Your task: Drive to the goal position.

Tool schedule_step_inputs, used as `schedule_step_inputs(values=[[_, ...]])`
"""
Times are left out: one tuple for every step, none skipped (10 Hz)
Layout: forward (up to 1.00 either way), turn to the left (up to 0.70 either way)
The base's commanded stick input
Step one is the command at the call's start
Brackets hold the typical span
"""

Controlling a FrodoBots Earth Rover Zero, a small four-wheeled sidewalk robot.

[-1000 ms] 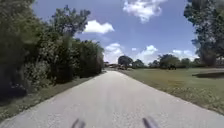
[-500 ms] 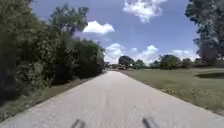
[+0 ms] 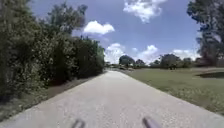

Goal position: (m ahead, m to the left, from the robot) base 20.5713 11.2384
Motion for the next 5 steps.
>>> schedule_step_inputs(values=[[0.50, 0.00], [0.50, 0.00], [0.50, 0.00], [0.50, 0.00], [0.50, 0.00]])
